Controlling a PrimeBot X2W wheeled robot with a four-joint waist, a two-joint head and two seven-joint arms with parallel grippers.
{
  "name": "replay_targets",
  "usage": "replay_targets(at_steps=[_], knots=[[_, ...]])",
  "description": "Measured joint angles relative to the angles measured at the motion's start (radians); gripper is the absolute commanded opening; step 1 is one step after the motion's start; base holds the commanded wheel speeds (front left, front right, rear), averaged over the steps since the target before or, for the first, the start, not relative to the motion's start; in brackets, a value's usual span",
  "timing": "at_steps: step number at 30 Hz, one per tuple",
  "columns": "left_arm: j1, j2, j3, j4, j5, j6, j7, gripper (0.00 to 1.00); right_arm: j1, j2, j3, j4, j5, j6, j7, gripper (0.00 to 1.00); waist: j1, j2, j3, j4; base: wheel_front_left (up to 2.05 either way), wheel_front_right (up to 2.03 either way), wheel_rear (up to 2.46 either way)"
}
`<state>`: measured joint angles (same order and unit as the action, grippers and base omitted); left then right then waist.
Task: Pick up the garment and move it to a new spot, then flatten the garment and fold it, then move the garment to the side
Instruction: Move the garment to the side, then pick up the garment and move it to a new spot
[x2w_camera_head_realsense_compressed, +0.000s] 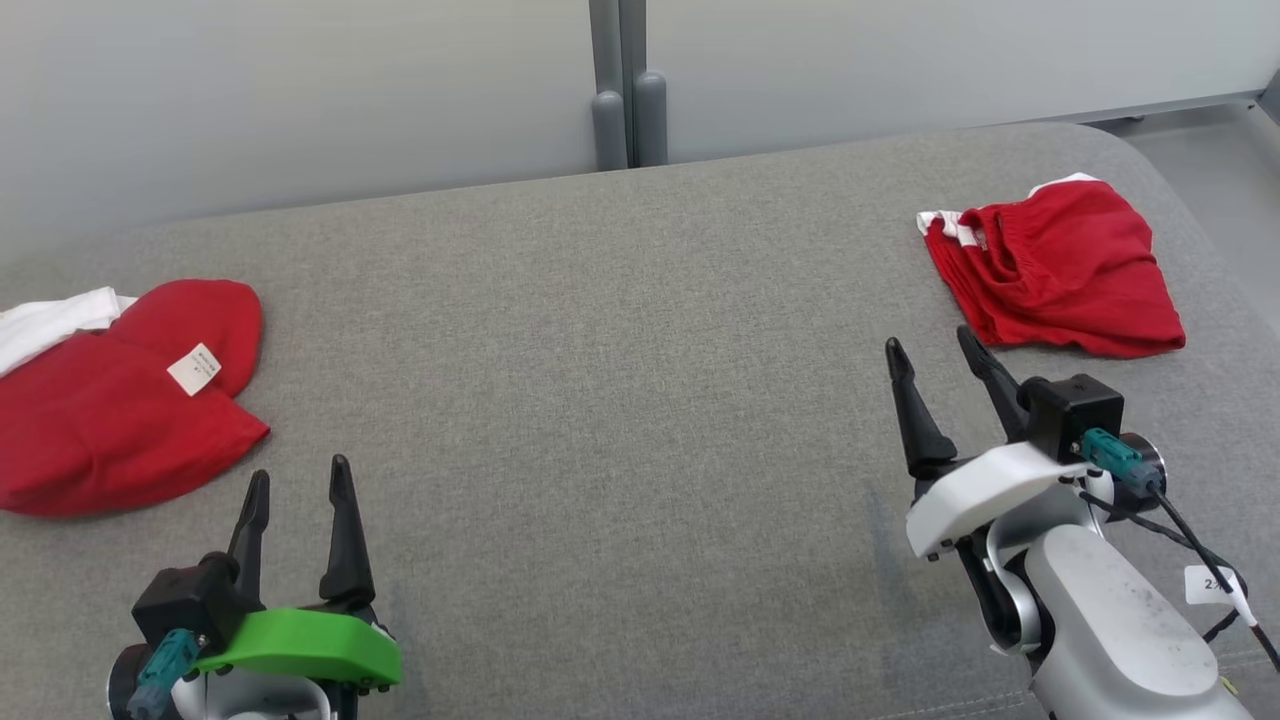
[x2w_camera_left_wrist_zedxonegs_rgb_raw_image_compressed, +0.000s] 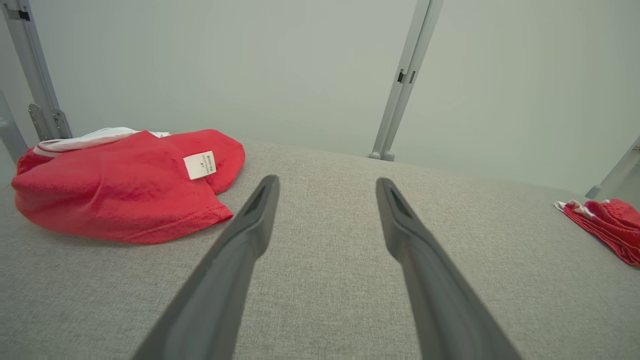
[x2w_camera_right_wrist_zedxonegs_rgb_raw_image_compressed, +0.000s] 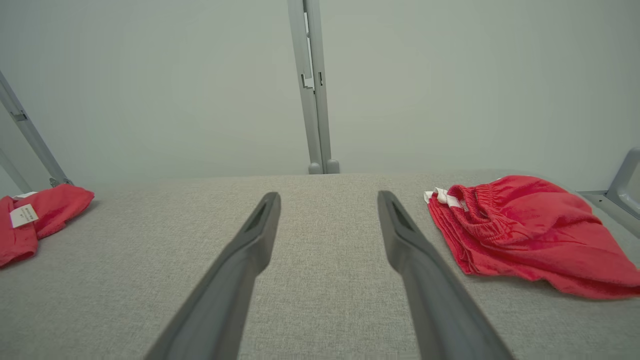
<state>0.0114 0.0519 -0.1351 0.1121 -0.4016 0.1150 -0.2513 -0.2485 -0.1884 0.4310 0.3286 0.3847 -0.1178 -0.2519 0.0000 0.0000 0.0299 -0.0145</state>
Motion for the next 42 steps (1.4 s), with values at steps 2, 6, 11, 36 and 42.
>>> replay_targets(at_steps=[2, 6, 11, 36, 42], knots=[[0.009, 0.0, 0.0, 0.004, 0.0, 0.0, 0.0, 1.0, 0.018, 0.001, -0.003, 0.0, 0.0, -0.002, 0.0, 1.0, 0.0, 0.0, -0.01, 0.0, 0.0, 0.0, 0.0], [0.021, 0.0, 0.0, 0.007, 0.0, 0.0, 0.0, 1.0, 0.047, 0.003, -0.008, -0.005, -0.006, -0.006, 0.0, 1.0, 0.0, 0.0, -0.027, 0.0, 0.0, 0.0, 0.0], [0.034, -0.001, -0.001, 0.006, 0.0, 0.0, 0.0, 1.0, 0.063, 0.007, -0.012, -0.015, -0.007, -0.006, 0.0, 1.0, 0.0, 0.0, -0.034, 0.0, 0.0, 0.0, 0.0], [0.034, -0.001, -0.008, 0.0, 0.002, 0.0, 0.0, 1.0, 0.11, 0.023, -0.036, -0.05, -0.025, -0.006, 0.0, 1.0, 0.0, 0.0, -0.042, 0.004, 0.0, 0.0, 0.0], [0.034, -0.001, -0.019, 0.0, 0.003, 0.0, 0.0, 1.0, 0.116, 0.023, -0.046, -0.059, -0.025, -0.006, 0.0, 1.0, 0.0, 0.0, -0.042, 0.011, 0.0, 0.0, 0.0]])
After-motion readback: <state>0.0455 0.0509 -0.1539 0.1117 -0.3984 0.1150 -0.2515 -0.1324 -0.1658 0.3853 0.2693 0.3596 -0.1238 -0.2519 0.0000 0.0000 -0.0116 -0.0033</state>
